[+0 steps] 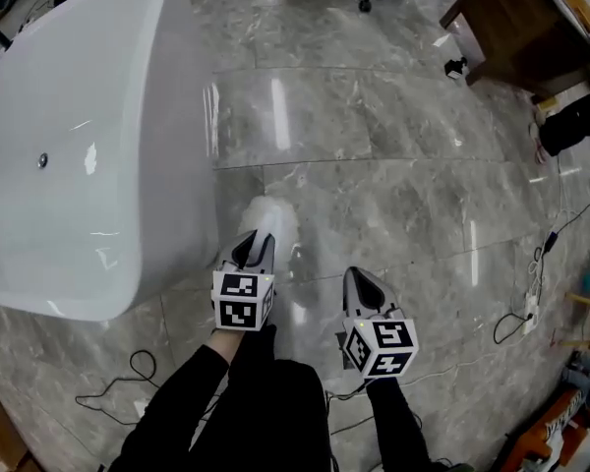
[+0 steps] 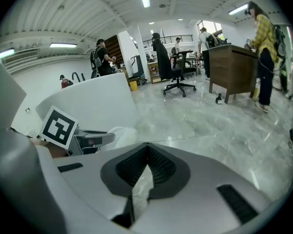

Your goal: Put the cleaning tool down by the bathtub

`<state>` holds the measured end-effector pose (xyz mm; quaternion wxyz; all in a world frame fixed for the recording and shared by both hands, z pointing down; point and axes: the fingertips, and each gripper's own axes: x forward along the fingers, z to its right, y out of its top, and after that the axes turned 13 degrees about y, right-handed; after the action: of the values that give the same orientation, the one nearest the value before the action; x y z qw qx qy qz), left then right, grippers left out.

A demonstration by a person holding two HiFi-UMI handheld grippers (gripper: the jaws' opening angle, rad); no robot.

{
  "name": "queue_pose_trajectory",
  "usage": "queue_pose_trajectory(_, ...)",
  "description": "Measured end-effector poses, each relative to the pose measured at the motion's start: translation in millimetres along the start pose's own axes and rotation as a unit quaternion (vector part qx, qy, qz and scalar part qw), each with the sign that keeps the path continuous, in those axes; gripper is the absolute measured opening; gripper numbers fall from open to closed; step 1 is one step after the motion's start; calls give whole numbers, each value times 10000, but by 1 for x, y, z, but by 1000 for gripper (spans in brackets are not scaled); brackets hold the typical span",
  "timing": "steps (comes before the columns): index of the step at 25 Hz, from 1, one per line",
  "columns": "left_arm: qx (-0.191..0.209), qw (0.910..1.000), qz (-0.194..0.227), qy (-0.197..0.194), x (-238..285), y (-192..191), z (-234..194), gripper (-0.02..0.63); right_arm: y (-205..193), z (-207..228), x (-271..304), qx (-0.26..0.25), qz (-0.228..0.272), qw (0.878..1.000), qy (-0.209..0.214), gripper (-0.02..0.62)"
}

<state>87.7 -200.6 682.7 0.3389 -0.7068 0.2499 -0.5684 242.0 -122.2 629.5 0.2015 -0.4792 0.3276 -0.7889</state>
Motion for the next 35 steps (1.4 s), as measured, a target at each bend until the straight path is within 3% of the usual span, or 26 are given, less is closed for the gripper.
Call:
queue_pose_trajectory(8,79,9998,94,132,103,-68,-20,101,-41,55,83,-358,48,9993,51,0)
queue_pose_trajectory(16,73,9994,15,337,171,-121,-42,101,-59,83,136,-450,234,9986,162,0)
queue_pose_trajectory(25,177,9982,-96,557,216,-155,-52,101,-70,101,155,-505,236,9983,145,0)
queue_pose_trajectory(35,216,9974,-342,604,224,-172,-55,101,-67,104,152,-538,278,9981,92,0)
